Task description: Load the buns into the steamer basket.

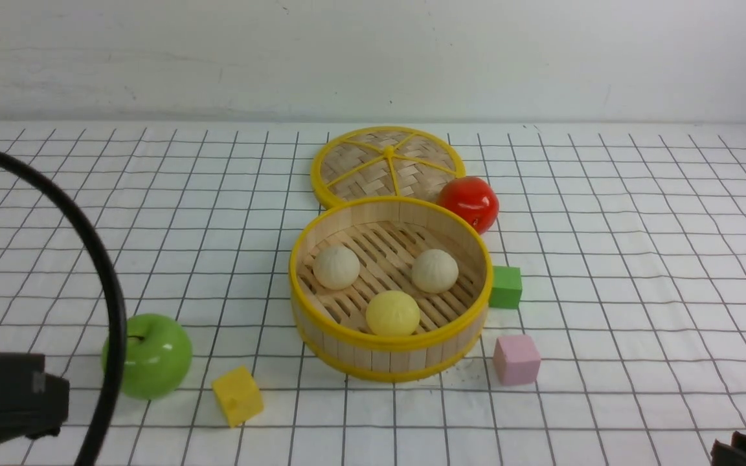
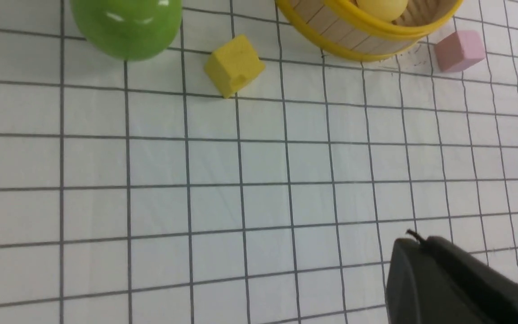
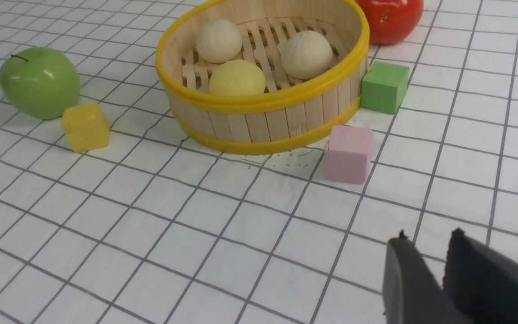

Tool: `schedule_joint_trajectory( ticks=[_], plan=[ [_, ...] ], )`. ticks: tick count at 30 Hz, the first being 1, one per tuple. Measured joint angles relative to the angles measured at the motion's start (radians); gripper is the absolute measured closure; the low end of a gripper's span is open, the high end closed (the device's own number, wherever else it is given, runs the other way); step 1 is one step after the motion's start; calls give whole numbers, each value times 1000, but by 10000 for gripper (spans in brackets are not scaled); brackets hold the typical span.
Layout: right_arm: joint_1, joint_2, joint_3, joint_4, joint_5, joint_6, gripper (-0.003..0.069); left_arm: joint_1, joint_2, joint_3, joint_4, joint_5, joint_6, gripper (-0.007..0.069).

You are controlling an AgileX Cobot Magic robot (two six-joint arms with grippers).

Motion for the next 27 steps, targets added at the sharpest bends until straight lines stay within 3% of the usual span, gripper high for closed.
schedule_joint_trajectory(
  ticks=[9, 12, 18, 23, 27],
  plan=[
    [0, 0, 0, 0, 0, 0, 519, 12, -262, 169, 306, -291, -19, 638],
    [-1, 0, 0, 0, 0, -1, 519, 125, -435, 316, 359, -394, -19, 638],
    [-2, 0, 0, 0, 0, -1, 512, 326, -686, 601, 339, -577, 45, 638],
    [-3, 0, 0, 0, 0, -1, 504, 452, -769, 848, 196, -743, 163, 637],
    [-4, 0, 0, 0, 0, -1, 499, 514, -769, 961, 83, -773, 199, 636]
  ],
)
